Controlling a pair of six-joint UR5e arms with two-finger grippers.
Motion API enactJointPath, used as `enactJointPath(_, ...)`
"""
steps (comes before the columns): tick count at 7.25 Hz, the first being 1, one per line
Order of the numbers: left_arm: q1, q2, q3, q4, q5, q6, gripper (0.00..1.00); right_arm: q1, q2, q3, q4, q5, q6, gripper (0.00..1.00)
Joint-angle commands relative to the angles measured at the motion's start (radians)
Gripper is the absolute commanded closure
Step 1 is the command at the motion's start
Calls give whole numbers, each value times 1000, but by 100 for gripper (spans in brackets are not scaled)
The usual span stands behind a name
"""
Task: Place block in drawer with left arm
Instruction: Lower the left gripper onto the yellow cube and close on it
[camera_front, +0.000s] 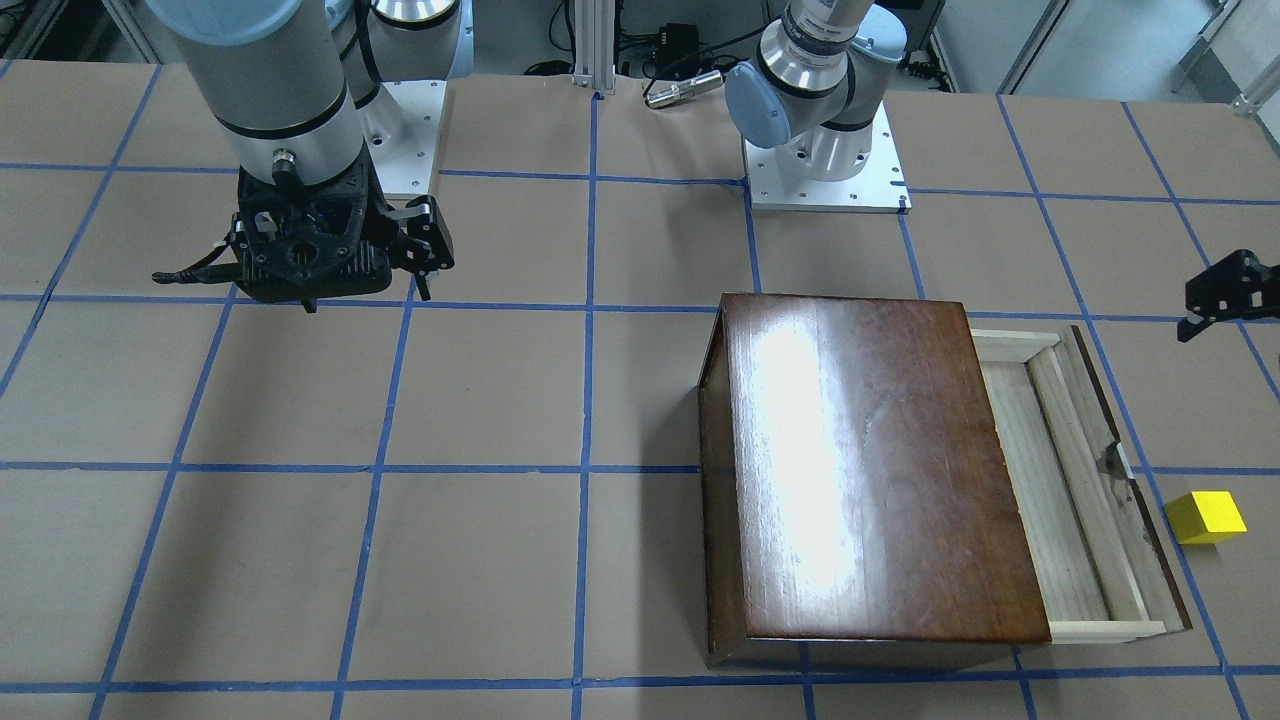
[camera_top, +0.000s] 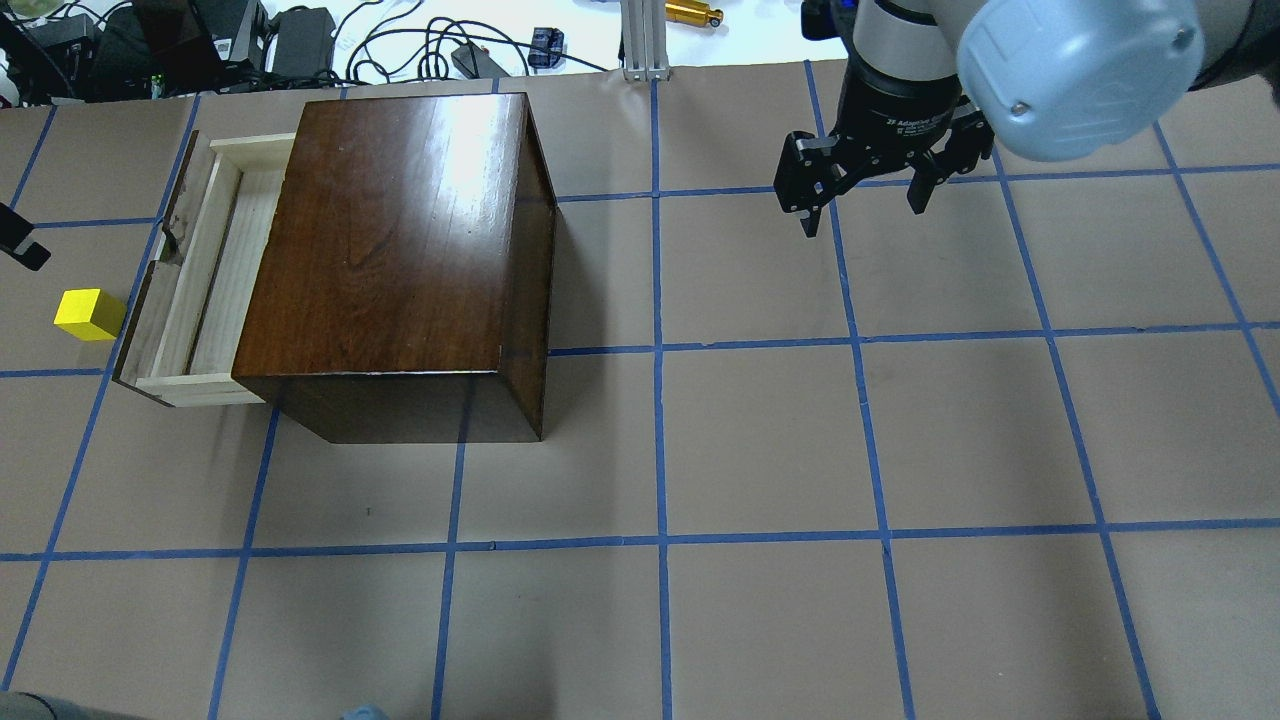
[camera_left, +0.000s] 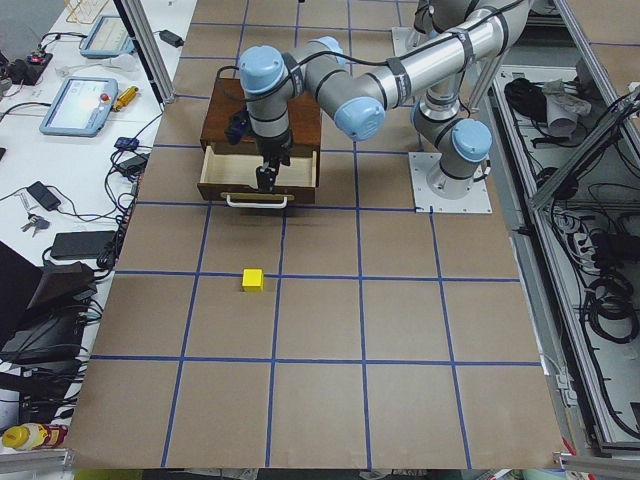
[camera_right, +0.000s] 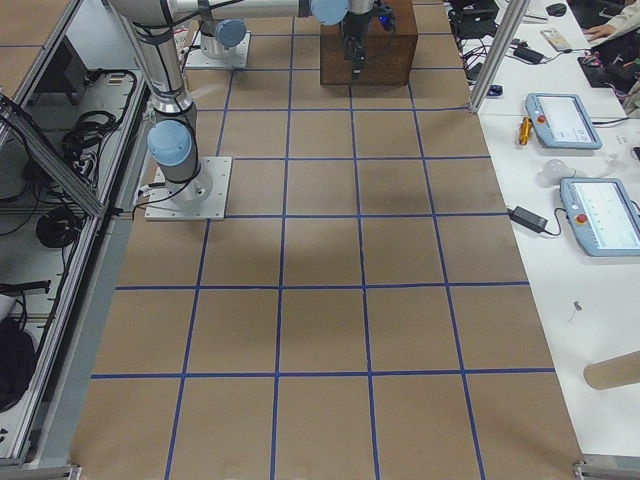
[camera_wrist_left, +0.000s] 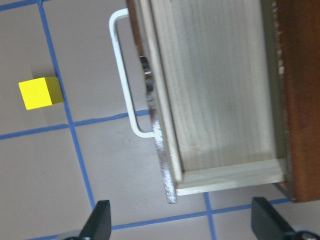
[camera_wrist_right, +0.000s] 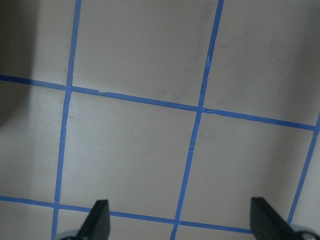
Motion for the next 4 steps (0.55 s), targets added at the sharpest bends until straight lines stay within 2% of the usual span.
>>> enactJointPath(1,37,-125,98,19,12,210,0,0,0,0,0,0,0,0)
enactJointPath(2,42,-171,142,30,14,325,0,0,0,0,0,0,0,0)
enactJointPath(4,48,-255,167,146,16,573,0,0,0,0,0,0,0,0)
